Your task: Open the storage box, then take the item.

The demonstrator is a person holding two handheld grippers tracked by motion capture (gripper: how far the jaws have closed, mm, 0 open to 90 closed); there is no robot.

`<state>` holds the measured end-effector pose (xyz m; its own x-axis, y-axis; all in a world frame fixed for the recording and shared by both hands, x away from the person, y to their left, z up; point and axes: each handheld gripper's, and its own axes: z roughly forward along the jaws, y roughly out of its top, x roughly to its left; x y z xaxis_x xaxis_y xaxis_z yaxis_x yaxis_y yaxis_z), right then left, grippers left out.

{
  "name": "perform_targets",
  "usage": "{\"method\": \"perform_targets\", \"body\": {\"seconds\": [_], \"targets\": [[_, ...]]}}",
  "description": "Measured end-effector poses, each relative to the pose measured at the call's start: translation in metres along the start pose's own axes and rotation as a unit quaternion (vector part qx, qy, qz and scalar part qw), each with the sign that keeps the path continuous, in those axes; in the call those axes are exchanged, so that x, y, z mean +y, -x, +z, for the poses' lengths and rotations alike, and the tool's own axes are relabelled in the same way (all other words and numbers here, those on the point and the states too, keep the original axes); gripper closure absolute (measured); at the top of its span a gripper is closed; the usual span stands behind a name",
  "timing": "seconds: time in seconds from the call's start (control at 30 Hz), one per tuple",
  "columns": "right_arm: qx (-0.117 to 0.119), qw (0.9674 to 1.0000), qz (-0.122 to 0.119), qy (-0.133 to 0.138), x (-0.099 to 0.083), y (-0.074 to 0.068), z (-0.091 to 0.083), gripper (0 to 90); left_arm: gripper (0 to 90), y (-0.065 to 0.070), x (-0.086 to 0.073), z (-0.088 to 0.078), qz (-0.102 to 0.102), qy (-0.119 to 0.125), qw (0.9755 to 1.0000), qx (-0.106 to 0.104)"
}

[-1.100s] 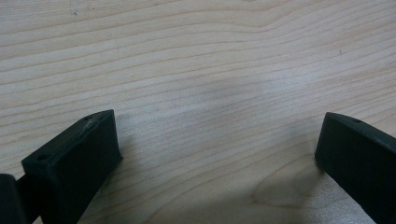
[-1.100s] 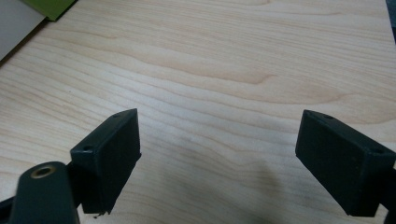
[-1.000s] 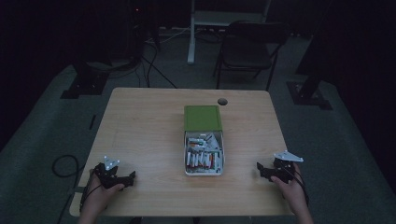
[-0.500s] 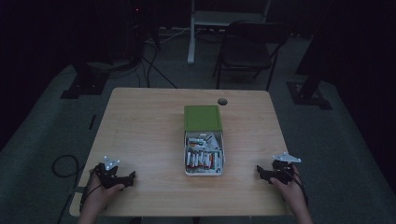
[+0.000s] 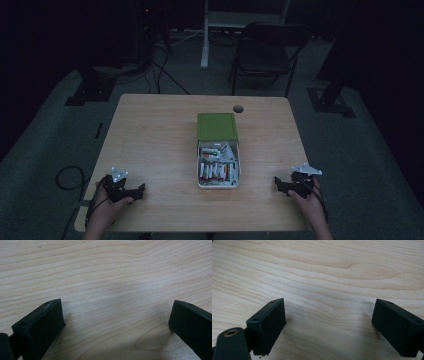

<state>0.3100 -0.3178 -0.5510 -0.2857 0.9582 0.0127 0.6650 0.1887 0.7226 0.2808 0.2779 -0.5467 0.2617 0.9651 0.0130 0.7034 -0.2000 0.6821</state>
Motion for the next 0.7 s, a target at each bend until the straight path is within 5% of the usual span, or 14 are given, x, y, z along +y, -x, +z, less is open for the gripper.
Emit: {"method": "perform_targets", "body": {"seconds": [0.47,0.57,0.7], "targets": [[0.000,1.0000,0.000,0.000,0.000,0.000,0.000,11.3,0.6,0.002,-0.003,-0.004,0.012,-0.003,0.9999,-0.012],[0.000,1.0000,0.000,0.000,0.000,0.000,0.000,11.3,0.6,0.003,-0.002,-0.007,0.031,-0.008,0.9994,-0.010],[0.000,1.0000,0.000,0.000,0.000,0.000,0.000,11.3,0.6,0.006,0.004,-0.011,0.027,0.006,0.9995,-0.017]]}}
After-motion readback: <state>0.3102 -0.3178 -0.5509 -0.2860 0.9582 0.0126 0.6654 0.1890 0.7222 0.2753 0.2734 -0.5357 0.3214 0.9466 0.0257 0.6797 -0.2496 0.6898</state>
